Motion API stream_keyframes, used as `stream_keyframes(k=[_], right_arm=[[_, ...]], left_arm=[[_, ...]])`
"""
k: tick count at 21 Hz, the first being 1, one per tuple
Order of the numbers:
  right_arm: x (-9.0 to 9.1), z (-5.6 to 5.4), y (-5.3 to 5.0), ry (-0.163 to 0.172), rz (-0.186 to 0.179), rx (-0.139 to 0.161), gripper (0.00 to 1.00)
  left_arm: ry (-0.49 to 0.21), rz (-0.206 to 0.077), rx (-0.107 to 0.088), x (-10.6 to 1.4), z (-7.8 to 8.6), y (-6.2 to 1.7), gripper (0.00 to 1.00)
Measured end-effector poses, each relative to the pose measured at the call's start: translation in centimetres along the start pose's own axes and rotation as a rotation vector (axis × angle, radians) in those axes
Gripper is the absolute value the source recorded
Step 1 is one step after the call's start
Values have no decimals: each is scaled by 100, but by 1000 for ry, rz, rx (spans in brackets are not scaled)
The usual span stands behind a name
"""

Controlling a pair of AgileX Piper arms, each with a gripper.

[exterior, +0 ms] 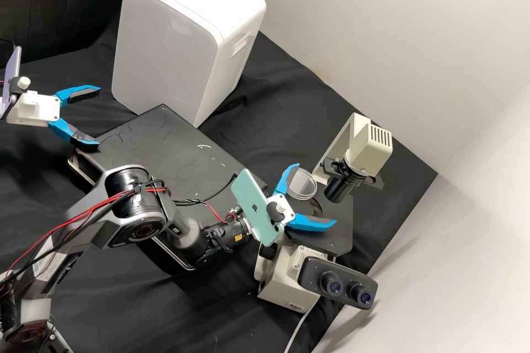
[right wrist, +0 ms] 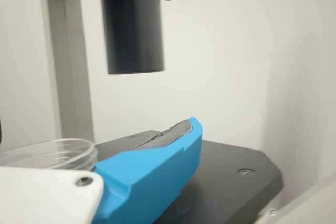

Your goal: Place the petri dish on the microscope

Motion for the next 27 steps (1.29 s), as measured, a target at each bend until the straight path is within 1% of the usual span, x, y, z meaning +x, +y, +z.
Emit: stream_keyframes(k=[3,7,10,12,13,14,15,19,20,27], right_arm=[[-14,-51,-40,6,-15,1,100],[-17,-92,-94,10,-33,2,100],[-15,-128,-142,20,-46,-2,100],[-13,-143,-166,18,-46,-19,100],[-13,-145,-171,14,-42,-19,100],[-12,-154,-184,13,-41,-27,100],[-12,-158,-188,13,-40,-41,100],[29,-154,-257,20,-53,-92,100],[34,-150,-269,22,-53,-97,100],[39,-154,-266,24,-52,-98,100]], left_arm=[[0,0,0,0,0,0,100],[0,0,0,0,0,0,100],[0,0,0,0,0,0,100],[0,0,0,0,0,0,100],[0,0,0,0,0,0,100],[0,0,0,0,0,0,100],[0,0,0,0,0,0,100],[0,0,0,0,0,0,100],[0,0,0,0,0,0,100],[0,1,0,0,0,1,100]])
